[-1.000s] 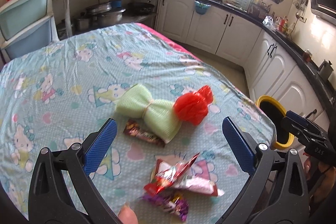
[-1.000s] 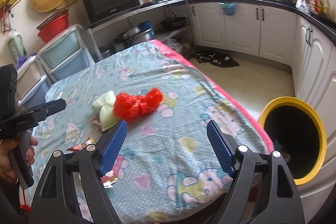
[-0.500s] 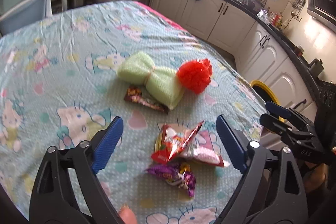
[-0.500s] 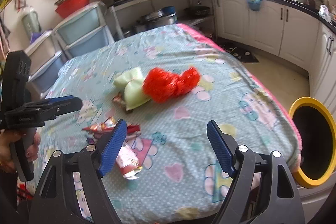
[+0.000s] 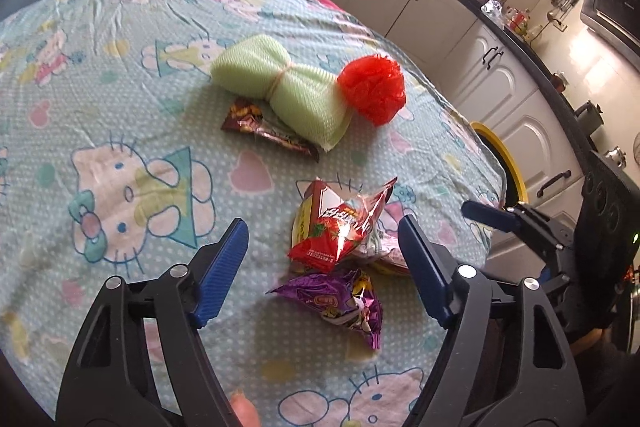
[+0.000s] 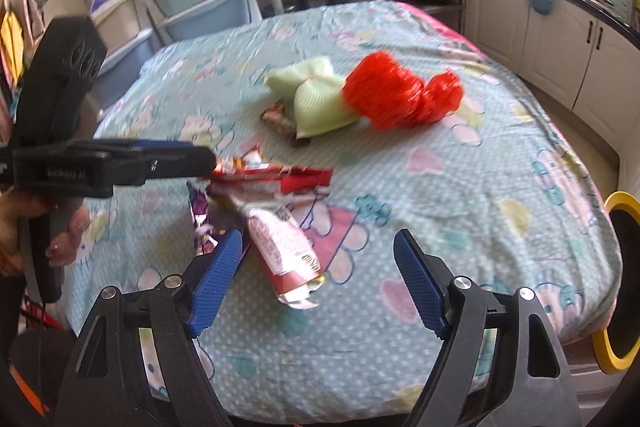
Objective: Collect trash
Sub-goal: 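Grasp the red-and-white printed packet with the right tool while the left grasps the red snack wrapper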
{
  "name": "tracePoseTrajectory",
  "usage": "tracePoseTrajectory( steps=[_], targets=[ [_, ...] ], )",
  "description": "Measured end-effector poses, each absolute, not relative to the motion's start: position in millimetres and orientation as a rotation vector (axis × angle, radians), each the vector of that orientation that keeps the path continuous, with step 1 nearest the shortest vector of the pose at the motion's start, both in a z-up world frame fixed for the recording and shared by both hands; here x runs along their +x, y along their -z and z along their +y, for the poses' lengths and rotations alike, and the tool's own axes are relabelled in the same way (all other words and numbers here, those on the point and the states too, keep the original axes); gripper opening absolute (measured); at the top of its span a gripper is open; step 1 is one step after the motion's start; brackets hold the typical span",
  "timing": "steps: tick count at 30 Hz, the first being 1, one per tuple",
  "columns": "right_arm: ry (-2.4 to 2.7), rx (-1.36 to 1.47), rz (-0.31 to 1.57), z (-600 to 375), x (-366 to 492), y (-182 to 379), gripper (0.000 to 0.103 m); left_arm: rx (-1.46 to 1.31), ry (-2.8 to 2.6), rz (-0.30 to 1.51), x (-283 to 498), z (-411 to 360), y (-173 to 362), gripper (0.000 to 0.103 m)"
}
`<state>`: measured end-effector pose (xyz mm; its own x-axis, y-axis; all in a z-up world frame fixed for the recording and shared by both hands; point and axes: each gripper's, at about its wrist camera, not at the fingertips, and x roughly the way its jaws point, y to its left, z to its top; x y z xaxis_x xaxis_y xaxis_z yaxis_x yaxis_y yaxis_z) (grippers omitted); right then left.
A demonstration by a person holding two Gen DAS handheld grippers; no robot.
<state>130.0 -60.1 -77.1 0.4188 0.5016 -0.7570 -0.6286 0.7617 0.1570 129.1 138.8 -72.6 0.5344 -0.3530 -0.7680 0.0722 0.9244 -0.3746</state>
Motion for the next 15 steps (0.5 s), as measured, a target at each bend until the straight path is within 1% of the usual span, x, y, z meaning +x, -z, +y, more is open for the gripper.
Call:
tracePoseTrajectory(
  steps=[1, 7, 11, 13, 15],
  targets=[
    [-0.718, -0.166, 0.897, -58, 130, 80, 0.076, -0.32, 0.266, 0.982, 129, 139, 75, 0.067],
    [-0.738, -0.207, 0.914, -45, 130, 95, 0.075, -0.326, 0.292, 0.994, 131, 136, 80, 0.054],
    [-0.751, -0.231, 0.924, -39, 132, 102, 0.071, -0.324, 0.299, 1.001, 133, 135, 82, 0.046],
    [-0.759, -0.247, 0.926, -35, 134, 105, 0.068, -0.322, 0.299, 1.003, 134, 135, 83, 0.038],
    [-0.765, -0.269, 0.926, -29, 136, 107, 0.064, -0.326, 0.305, 1.003, 135, 135, 83, 0.036]
  ],
)
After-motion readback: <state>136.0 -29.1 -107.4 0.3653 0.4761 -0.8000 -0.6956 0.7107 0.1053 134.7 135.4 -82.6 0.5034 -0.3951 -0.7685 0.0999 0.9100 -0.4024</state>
